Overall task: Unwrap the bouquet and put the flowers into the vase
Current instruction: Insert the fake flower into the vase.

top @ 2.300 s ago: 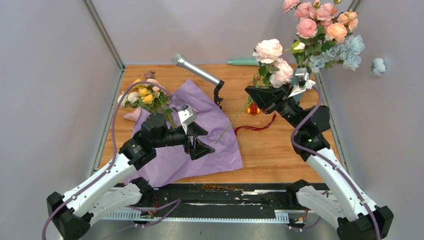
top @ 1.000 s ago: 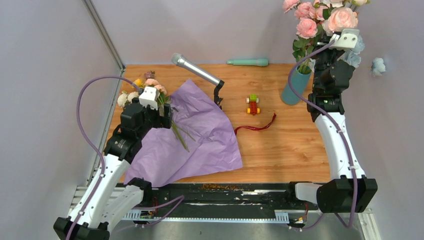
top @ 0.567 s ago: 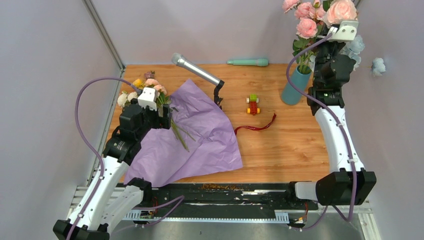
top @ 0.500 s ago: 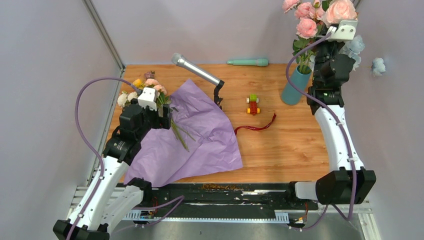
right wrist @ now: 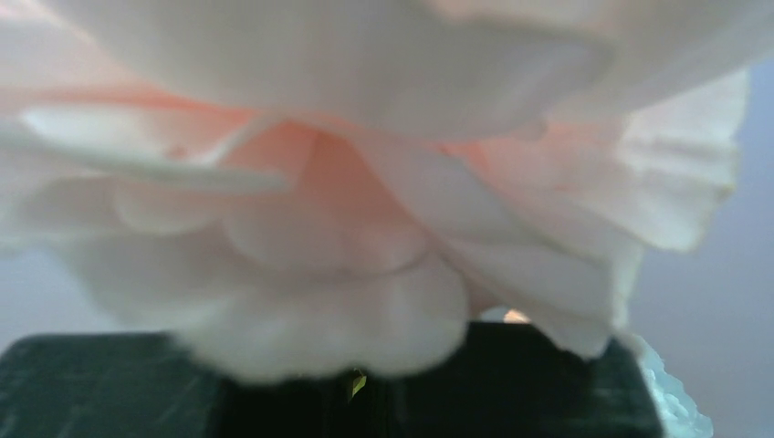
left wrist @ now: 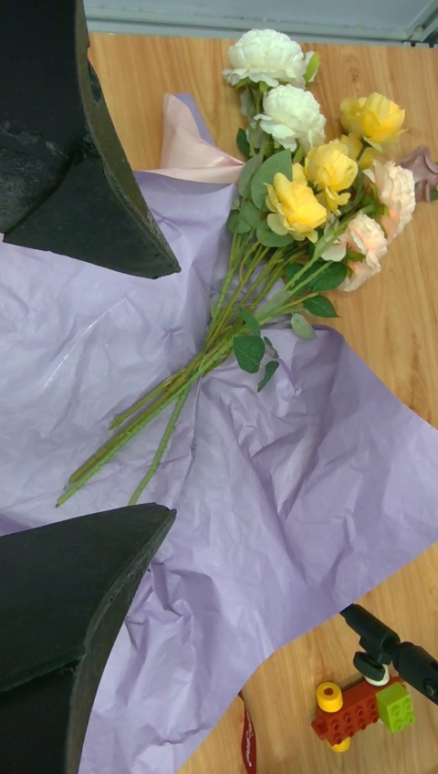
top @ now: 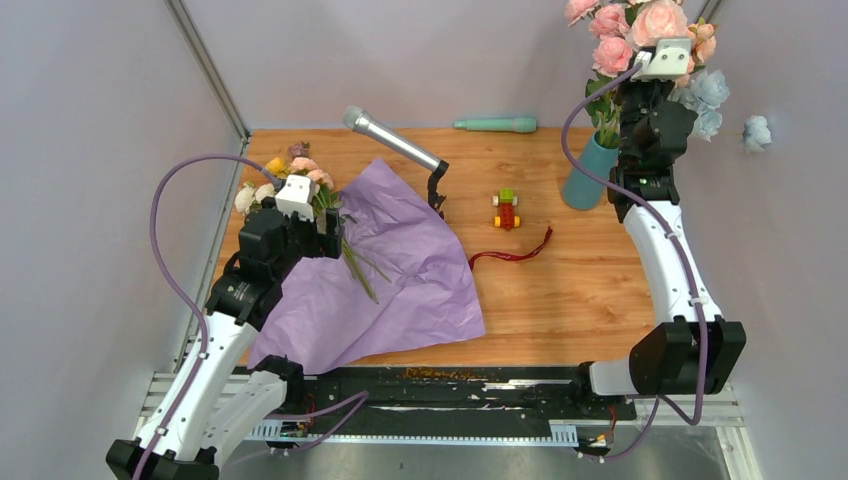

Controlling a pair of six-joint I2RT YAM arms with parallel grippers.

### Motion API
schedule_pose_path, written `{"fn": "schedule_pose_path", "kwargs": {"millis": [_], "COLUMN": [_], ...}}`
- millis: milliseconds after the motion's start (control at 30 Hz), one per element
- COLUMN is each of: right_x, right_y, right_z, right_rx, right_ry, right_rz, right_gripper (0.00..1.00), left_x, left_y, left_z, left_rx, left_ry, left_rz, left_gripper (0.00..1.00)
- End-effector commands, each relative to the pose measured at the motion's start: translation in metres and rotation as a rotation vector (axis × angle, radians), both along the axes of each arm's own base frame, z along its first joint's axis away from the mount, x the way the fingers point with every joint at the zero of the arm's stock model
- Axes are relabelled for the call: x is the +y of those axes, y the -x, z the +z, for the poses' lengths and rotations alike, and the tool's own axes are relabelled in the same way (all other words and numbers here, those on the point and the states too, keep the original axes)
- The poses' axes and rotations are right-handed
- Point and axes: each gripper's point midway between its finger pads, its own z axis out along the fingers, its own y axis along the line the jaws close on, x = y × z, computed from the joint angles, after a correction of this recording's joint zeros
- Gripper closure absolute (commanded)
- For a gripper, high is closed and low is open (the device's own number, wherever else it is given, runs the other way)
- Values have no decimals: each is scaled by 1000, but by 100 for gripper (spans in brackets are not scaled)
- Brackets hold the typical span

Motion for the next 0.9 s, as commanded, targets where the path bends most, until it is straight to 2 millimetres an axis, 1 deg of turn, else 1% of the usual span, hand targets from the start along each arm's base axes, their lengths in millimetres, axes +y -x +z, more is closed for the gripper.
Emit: {"fn": "schedule_pose_path", "kwargs": {"millis": [0, 233, 367, 467, 600, 867], "right_x": [-1, 5, 13, 17, 15, 15], "right_y": [0, -11, -20, -29, -41, -54], "right_z": [13, -14, -31, -49, -74, -113], "right_rx": [-40, 26, 75, 121, 191, 291], "right_ry": [58, 77, 100, 129, 158, 209], "right_rz": [-12, 22, 62, 83, 70, 72], "right_gripper": [100, 100, 100, 100, 100, 100], "left_x": [3, 2, 1, 1, 1, 1], "left_y": [-2, -2, -3, -2, -2, -2], "left_z": [4, 3, 2, 2, 4, 4], "left_rx": [-17, -15, -10, -11, -16, -16], "left_ry": [-5, -3, 0, -1, 4, 9], "left_rz": [12, 10, 4, 6, 7, 5], "left_gripper": [0, 0, 0, 0, 0, 0]}}
